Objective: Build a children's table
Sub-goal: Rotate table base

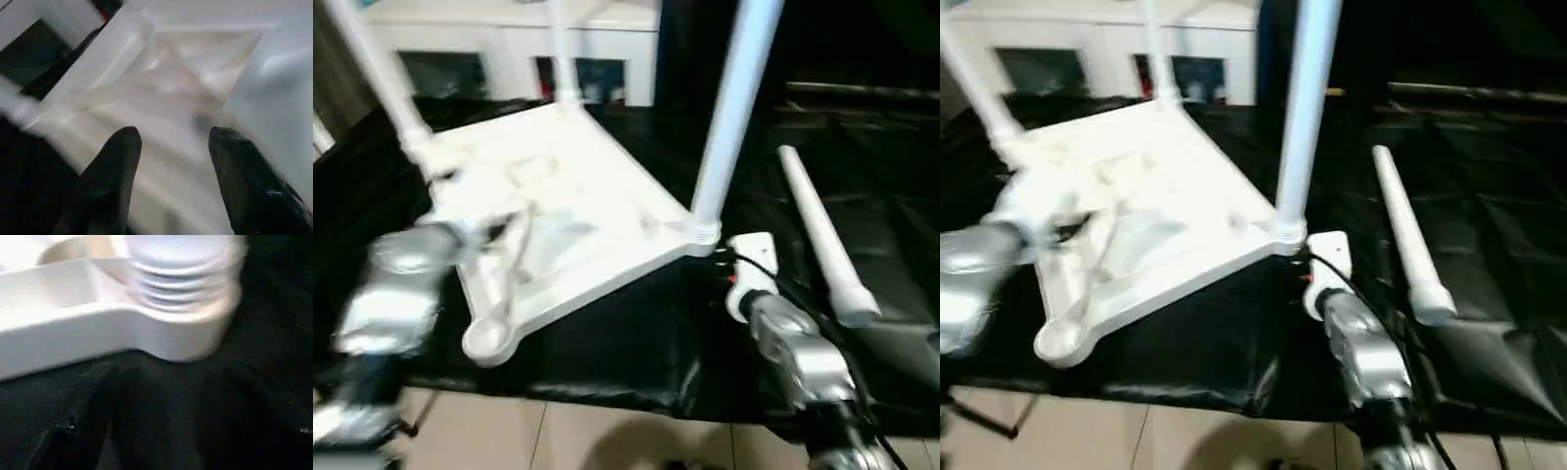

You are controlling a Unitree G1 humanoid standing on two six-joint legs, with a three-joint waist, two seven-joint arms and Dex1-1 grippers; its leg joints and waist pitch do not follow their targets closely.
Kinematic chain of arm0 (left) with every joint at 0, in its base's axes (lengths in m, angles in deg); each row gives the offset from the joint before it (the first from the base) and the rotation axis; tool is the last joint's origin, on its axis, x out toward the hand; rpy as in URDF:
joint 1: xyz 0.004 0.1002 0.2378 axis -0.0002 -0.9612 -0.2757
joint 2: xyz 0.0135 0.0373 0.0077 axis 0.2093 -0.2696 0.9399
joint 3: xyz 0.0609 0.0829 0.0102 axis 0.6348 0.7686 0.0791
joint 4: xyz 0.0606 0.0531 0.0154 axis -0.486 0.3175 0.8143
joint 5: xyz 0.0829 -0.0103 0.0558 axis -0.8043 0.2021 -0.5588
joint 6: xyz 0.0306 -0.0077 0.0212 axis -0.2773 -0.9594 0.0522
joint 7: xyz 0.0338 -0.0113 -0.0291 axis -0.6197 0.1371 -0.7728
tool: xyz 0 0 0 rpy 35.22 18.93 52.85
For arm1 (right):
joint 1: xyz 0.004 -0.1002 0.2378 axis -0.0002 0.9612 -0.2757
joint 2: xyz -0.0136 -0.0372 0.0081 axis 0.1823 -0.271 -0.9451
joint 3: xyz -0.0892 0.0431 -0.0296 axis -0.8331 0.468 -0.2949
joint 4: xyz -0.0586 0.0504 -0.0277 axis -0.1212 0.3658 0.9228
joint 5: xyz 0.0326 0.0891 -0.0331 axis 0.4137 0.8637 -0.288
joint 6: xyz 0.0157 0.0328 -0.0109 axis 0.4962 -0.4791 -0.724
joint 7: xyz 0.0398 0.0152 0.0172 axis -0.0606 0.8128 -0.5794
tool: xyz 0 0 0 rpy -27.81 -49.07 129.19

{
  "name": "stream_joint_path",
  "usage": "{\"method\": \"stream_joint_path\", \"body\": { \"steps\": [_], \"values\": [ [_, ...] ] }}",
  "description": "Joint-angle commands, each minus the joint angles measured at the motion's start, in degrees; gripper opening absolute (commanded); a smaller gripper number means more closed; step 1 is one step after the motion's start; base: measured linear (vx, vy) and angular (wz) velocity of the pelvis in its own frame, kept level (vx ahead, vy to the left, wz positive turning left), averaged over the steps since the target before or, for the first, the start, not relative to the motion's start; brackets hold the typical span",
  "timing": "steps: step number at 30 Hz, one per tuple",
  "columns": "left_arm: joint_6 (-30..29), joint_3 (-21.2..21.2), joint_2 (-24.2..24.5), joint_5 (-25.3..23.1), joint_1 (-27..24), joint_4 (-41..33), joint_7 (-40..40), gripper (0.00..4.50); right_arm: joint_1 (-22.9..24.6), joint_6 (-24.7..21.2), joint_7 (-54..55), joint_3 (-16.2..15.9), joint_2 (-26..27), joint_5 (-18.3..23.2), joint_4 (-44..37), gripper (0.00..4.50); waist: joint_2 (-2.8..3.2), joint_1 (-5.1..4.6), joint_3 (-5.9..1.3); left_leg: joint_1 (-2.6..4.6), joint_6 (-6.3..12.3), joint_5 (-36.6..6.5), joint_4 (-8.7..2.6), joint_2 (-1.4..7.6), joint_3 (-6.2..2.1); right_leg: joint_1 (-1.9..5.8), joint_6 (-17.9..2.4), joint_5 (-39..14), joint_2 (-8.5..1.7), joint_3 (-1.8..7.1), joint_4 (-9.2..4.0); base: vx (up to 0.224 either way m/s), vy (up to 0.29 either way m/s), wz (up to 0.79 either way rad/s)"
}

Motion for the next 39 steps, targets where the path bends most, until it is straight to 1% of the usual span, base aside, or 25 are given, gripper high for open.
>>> {"method": "stream_joint_path", "body": {
  "steps": [1, 2, 3, 4, 5, 8, 9, 11, 12, 13, 14, 15, 18, 19, 20, 21, 23, 26, 27, 28, 30, 34, 35, 36, 39],
  "values": [
    [-3.3, -1.6, 2.5, -1.5, -1.4, -2.9, 1.5, 2.93, -3.1, 1.0, -1.1, -0.8, 0.6, 0.1, 4.5, 3.34, -0.3, 0.09, -3.48, -0.56, 3.78, -3.3, -4.12, 1.18, -0.02, 3.57, -9.6, -15.7, -3.26, 3.81, -3.28, 0.0, 0.0, 0.0],
    [-3.9, -1.8, 3.0, -1.5, -1.7, -3.4, 1.6, 2.93, -3.7, 0.9, -1.3, -0.8, 0.8, 0.2, 5.3, 3.34, 0.09, 0.16, -3.64, -0.34, 3.17, -3.8, -4.13, 1.33, -0.22, 3.61, -10.0, -15.4, -3.5, 3.89, -2.72, 0.0, 0.0, 0.0],
    [-5.2, -1.8, 4.3, -1.7, -2.8, -4.5, 2.3, 3.15, -4.8, 1.4, -1.5, -1.2, 1.0, 0.0, 6.8, 3.06, -0.48, -0.01, -3.38, -0.42, 2.85, -4.3, -4.22, 1.21, -0.04, 3.56, -9.6, -15.2, -3.17, 3.93, -3.17, 0.0, 0.0, 0.0],
    [-6.2, -1.8, 5.2, -1.8, -3.5, -5.3, 2.8, 3.28, -5.5, 1.8, -1.6, -1.5, 1.2, -0.3, 7.7, 2.95, -0.29, 0.06, -3.35, -0.44, 2.32, -4.4, -4.37, 1.28, -0.25, 3.69, -9.7, -14.6, -3.25, 3.98, -2.88, 0.0, 0.0, 0.0],
    [-8.3, -2.1, 5.9, -1.4, -4.6, -6.9, 3.2, 3.28, -6.8, 2.5, -1.9, -1.6, 1.6, -0.4, 9.6, 2.95, -0.98, 0.0, -3.45, -0.33, 2.09, -4.4, -4.31, 1.41, -0.16, 3.61, -9.7, -14.2, -3.39, 4.04, -2.81, 0.0, 0.0, 0.0],
    [-12.3, -1.7, 7.9, -1.4, -8.2, -9.9, 4.5, 3.52, -9.9, 4.9, -3.0, -1.7, 2.6, -0.7, 14.6, 2.68, -1.52, -0.17, -3.38, -0.7, 1.11, -5.4, -4.42, 1.45, -0.38, 3.81, -10.2, -15.2, -3.77, 4.25, -2.37, 0.0, 0.0, 0.0],
    [-13.3, -1.6, 8.2, -1.4, -9.8, -10.2, 4.8, 3.63, -11.3, 6.8, -2.8, -1.5, 3.0, -1.0, 17.4, 2.58, -1.65, -0.29, -3.17, -0.57, 1.13, -6.6, -4.33, 1.18, -0.24, 3.55, -9.8, -16.5, -3.61, 4.32, -2.88, 0.0, 0.0, 0.0],
    [-13.8, -1.1, 8.7, -1.7, -11.3, -10.3, 5.2, 3.71, -12.6, 8.7, -2.8, -1.1, 3.5, -0.8, 19.8, 2.53, -1.72, -0.32, -3.27, -0.66, 1.1, -6.7, -4.34, 1.19, -0.33, 3.63, -9.8, -16.7, -3.61, 4.32, -2.75, 0.0, 0.0, 0.0],
    [-14.8, 0.0, 9.6, -2.2, -13.3, -10.9, 5.7, 3.84, -14.4, 10.6, -2.9, 0.3, 4.4, 0.2, 23.2, 2.38, -1.81, -0.22, -3.18, -0.6, 1.23, -7.2, -4.34, 1.21, -0.33, 3.55, -9.8, -17.3, -3.54, 4.34, -2.94, 0.0, 0.0, 0.0],
    [-15.5, 1.1, 10.7, -2.5, -14.6, -11.5, 6.7, 3.84, -15.3, 11.1, -3.0, 0.9, 4.7, 0.6, 25.0, 2.38, -1.81, -0.22, -3.21, -0.55, 1.15, -7.9, -4.36, 1.36, -0.39, 3.48, -9.9, -17.7, -3.72, 4.35, -2.83, 0.0, 0.0, 0.0],
    [-15.5, 1.1, 10.7, -2.5, -14.6, -11.5, 6.7, 3.96, -15.4, 11.2, -3.0, 0.9, 4.7, 0.6, 25.1, 2.25, -1.98, -0.41, -3.11, -0.85, 1.18, -8.3, -4.48, 1.32, -0.55, 3.7, -9.8, -18.5, -3.67, 4.28, -2.8, 0.0, 0.0, 0.0],
    [-16.6, 1.3, 10.9, -1.9, -15.4, -12.3, 7.0, 4.07, -16.0, 12.2, -3.0, 0.7, 4.7, 0.4, 26.6, 2.15, -2.06, -0.32, -3.1, -0.61, 1.18, -9.1, -4.37, 1.25, -0.48, 3.51, -9.1, -20.3, -3.69, 4.29, -3.07, 0.0, 0.0, 0.0],
    [-17.1, 1.3, 11.3, -2.6, -16.0, -12.7, 5.8, 4.27, -16.7, 12.9, -3.6, 1.1, 5.1, 0.9, 28.2, 1.96, -1.8, 0.06, -3.01, -0.33, 1.14, -9.4, -4.44, 1.39, -0.48, 3.2, -8.9, -20.2, -3.44, 4.29, -3.24, 0.0, 0.0, 0.0],
    [-17.3, 1.1, 11.3, -2.4, -16.0, -12.6, 5.6, 4.44, -17.2, 13.8, -4.0, 1.0, 5.2, 0.6, 29.3, 1.77, -1.95, 0.08, -3.05, -0.26, 0.83, -9.5, -4.45, 1.46, -0.48, 3.13, -9.0, -19.5, -3.36, 4.24, -3.18, 0.0, 0.0, 0.0],
    [-17.5, 0.9, 11.2, -2.0, -15.9, -12.6, 5.7, 4.44, -17.4, 14.5, -4.3, 0.7, 5.2, 0.3, 30.0, 1.77, -1.7, 0.16, -3.0, -0.32, 0.68, -9.7, -4.48, 1.38, -0.52, 3.2, -9.1, -19.4, -3.31, 4.2, -3.15, 0.0, 0.0, 0.0],
    [-17.4, 0.9, 11.2, -1.8, -15.8, -12.5, 5.7, 4.5, -17.6, 15.2, -4.6, 0.6, 5.2, -0.1, 30.8, 1.6, -2.08, 0.16, -3.01, -0.34, 0.52, -10.4, -4.47, 1.33, -0.52, 3.27, -8.9, -19.9, -3.32, 4.18, -3.27, 0.0, 0.0, 0.0],
    [-16.8, 0.5, 10.6, -1.5, -15.5, -12.3, 5.4, 4.5, -17.7, 15.4, -5.0, 0.9, 5.2, 0.1, 30.9, 1.49, -1.88, 0.22, -3.06, -0.34, 0.43, -10.7, -4.45, 1.27, -0.59, 3.32, -8.8, -20.2, -3.35, 4.16, -3.25, 0.0, 0.0, 0.0],
    [-15.1, 0.9, 9.5, -0.3, -14.5, -12.0, 5.4, 4.5, -18.4, 16.9, -5.4, 1.7, 5.2, 0.3, 33.0, 1.23, -1.99, 0.26, -3.2, -0.49, 0.51, -10.0, -4.37, 1.22, -0.64, 3.45, -9.1, -19.4, -3.36, 4.18, -3.15, 0.0, 0.0, 0.0],
    [-14.5, 1.2, 8.8, 0.7, -14.2, -12.2, 5.9, 4.5, -18.6, 17.3, -5.7, 1.5, 5.2, 0.0, 33.7, 1.15, -1.64, 0.37, -3.17, -0.57, 0.53, -9.8, -4.35, 1.19, -0.71, 3.5, -9.4, -19.0, -3.39, 4.17, -3.11, 0.0, 0.0, 0.0],
    [-14.5, 1.2, 8.8, 0.7, -14.2, -12.2, 5.9, 4.5, -18.6, 17.3, -5.7, 1.5, 5.2, 0.0, 33.7, 1.15, -1.84, 0.35, -3.24, -0.63, 0.43, -9.5, -4.33, 1.23, -0.69, 3.57, -9.6, -18.3, -3.35, 4.16, -3.03, 0.0, 0.0, 0.0],
    [-12.6, 2.3, 5.9, 5.3, -13.7, -13.9, 9.4, 4.5, -18.7, 18.2, -6.7, 1.0, 5.4, -0.2, 35.0, 0.92, -1.87, 0.5, -3.41, -0.67, 0.55, -8.4, -4.26, 1.23, -0.69, 3.67, -10.3, -16.9, -3.46, 4.19, -2.77, 0.0, 0.0, 0.0],
    [-11.5, 3.9, 5.5, 7.8, -14.1, -15.4, 12.9, 4.5, -18.9, 18.5, -7.7, 0.7, 5.9, -0.4, 35.7, 0.55, -1.8, 0.86, -3.41, -0.58, 0.63, -7.9, -4.38, 1.43, -0.61, 3.59, -11.4, -14.5, -3.35, 4.25, -2.41, 0.0, 0.0, 0.0],
    [-11.5, 4.6, 5.7, 8.4, -14.4, -16.1, 14.1, 4.5, -18.9, 18.8, -8.0, 0.5, 6.0, -0.5, 36.0, 0.55, -1.7, 0.97, -3.45, -0.41, 0.53, -8.3, -4.37, 1.47, -0.56, 3.51, -11.5, -14.2, -3.33, 4.26, -2.34, 0.0, 0.0, 0.0],
    [-12.5, 6.3, 6.0, 10.1, -15.2, -17.7, 16.9, 4.5, -19.3, 19.6, -8.7, 0.4, 6.3, -0.7, 37.0, 0.47, -1.81, 1.06, -3.43, -0.6, 0.42, -8.1, -4.43, 1.47, -0.58, 3.7, -11.5, -14.2, -3.4, 4.32, -2.26, 0.0, 0.0, 0.0],
    [-11.7, 9.2, 6.1, 10.2, -15.7, -18.0, 18.4, 4.5, -19.6, 20.0, -9.9, 0.2, 7.0, -0.5, 37.5, 0.16, -1.73, 1.03, -3.38, -0.54, 0.27, -8.2, -4.42, 1.45, -0.53, 3.71, -11.5, -14.2, -3.37, 4.36, -2.28, 0.0, 0.0, 0.0]
  ]
}}
